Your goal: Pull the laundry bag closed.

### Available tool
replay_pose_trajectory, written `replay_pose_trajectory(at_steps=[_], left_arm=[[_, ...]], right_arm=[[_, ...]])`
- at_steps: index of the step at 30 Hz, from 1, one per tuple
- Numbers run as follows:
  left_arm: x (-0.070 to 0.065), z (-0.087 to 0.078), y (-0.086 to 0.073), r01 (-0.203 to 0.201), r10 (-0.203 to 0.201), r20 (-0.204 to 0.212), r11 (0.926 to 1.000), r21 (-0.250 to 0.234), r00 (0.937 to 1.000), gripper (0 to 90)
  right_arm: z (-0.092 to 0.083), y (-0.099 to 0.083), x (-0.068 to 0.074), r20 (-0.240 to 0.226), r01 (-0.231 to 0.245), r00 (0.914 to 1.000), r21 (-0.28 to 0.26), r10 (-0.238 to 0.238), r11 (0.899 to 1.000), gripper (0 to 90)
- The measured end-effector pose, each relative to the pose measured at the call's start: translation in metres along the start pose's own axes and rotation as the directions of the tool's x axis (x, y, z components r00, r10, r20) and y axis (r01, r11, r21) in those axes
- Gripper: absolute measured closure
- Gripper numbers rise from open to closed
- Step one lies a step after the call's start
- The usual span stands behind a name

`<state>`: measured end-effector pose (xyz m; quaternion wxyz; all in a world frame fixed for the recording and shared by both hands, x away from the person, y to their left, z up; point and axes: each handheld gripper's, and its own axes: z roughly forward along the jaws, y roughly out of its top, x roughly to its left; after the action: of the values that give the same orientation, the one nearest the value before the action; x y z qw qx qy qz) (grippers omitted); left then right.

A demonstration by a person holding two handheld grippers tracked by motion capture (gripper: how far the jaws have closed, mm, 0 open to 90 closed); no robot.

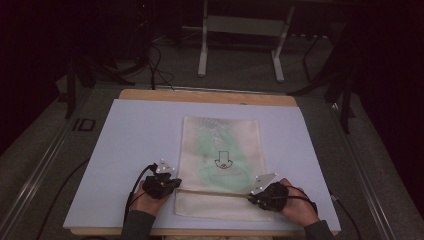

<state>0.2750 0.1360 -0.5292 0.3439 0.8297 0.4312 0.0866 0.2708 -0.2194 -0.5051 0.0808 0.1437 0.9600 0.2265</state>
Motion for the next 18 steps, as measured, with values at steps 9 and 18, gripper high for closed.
replay_pose_trajectory(at_steps=[9, 18], left_arm=[[0.0000, 0.0001, -0.0001, 0.002, -0.002, 0.001, 1.0000, -0.001, 1.0000, 89.7], [0.0000, 0.0000, 0.0000, 0.000, 0.000, 0.000, 1.0000, 0.000, 1.0000, 89.7]], right_arm=[[-0.0041, -0.0099, -0.0026, 0.009, -0.022, 0.9997, 0.003, 0.022, 1.000, 82.3], [-0.0067, -0.0124, -0.0026, 0.014, -0.026, 0.9996, 0.004, 0.026, 1.000, 82.3]])
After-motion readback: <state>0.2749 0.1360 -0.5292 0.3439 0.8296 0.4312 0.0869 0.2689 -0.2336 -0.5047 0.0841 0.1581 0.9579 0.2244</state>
